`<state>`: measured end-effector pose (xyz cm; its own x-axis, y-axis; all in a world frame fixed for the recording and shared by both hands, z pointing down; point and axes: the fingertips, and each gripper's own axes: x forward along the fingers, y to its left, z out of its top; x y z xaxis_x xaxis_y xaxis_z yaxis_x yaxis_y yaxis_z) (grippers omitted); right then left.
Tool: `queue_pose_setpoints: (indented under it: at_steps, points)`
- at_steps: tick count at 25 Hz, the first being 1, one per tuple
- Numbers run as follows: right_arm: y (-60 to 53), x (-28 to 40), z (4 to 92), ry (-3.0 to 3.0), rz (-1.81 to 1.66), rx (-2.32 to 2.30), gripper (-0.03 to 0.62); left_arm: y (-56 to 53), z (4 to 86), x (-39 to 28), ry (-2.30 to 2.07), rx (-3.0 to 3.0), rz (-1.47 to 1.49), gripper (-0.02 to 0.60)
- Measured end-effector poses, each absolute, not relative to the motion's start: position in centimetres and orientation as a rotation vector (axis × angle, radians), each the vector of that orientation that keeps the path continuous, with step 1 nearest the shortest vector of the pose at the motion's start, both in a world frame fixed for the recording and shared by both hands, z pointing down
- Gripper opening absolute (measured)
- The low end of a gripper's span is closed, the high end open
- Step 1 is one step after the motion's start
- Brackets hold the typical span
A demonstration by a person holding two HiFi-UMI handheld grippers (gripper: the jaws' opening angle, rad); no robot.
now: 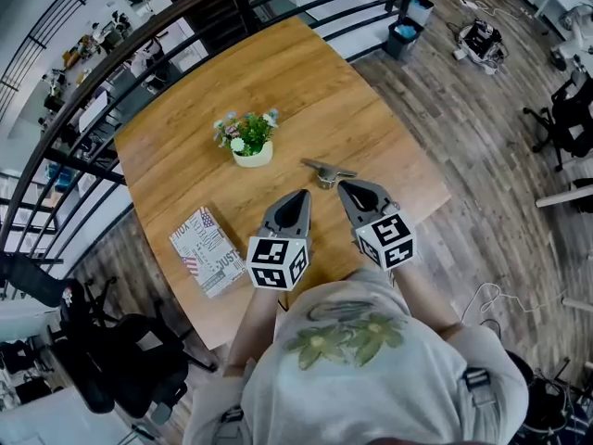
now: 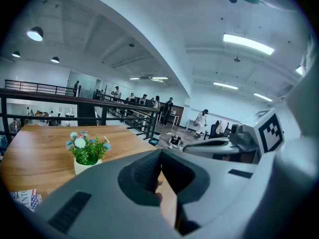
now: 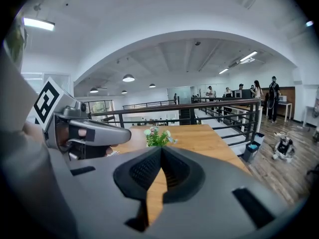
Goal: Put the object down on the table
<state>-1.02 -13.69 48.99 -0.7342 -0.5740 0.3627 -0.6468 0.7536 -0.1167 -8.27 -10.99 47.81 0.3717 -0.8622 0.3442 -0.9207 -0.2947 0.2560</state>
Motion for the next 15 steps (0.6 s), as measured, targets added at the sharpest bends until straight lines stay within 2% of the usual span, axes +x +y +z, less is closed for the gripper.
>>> queue_pose_setpoints:
  at_steps: [15]
  points:
    - [-11.6,1.0,48.7,-2.623,0.349,0.994,0.005,-9.8,47.4,-6.4,-1.499,2.275,0.198,0.014]
